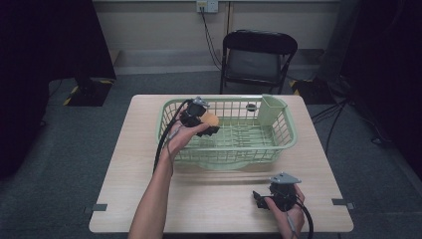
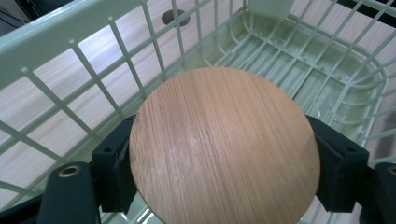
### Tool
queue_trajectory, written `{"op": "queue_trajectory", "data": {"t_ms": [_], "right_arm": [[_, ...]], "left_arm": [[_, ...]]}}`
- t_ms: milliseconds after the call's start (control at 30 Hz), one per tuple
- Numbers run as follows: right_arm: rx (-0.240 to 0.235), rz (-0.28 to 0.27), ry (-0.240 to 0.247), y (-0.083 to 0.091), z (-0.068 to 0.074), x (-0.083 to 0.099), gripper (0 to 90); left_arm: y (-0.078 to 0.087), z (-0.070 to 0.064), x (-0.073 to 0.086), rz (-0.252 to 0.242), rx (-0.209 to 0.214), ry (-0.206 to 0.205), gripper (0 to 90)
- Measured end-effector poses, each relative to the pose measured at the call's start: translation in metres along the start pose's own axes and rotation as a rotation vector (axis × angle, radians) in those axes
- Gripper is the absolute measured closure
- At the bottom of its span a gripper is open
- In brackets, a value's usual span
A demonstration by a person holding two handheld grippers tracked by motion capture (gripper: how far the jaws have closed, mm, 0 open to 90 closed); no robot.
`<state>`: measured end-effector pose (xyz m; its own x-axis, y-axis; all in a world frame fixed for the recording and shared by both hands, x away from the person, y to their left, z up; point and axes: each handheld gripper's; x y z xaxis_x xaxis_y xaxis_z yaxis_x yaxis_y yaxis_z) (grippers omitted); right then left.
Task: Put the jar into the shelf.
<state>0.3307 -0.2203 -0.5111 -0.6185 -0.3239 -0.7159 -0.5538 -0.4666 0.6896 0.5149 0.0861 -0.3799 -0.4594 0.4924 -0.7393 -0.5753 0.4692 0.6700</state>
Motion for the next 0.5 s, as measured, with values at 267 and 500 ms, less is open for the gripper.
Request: {"op": "queue_trajectory", "data": {"t_ms": [267,500], "right_arm": [[0.0,0.0,0.0,0.0,0.0,0.0,1.5],[0.0,0.0,0.0,0.0,0.0,0.0,1.5]], "left_arm": [[0.0007,-0.0001,0.0015,0.005,0.005,0.001,23.4],[-0.0003,0.0002,0.0018,0.009,0.012,0.014,22.4]]}}
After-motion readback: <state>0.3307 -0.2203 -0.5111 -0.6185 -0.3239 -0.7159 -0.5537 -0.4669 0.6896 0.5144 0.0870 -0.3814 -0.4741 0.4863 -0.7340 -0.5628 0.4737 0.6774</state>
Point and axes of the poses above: each handheld gripper's, and its own axes: y roughly backward along the jaws, x roughly out of its underside, z roughly to its left, and after that the axes turned 10 degrees about -x, right-handed
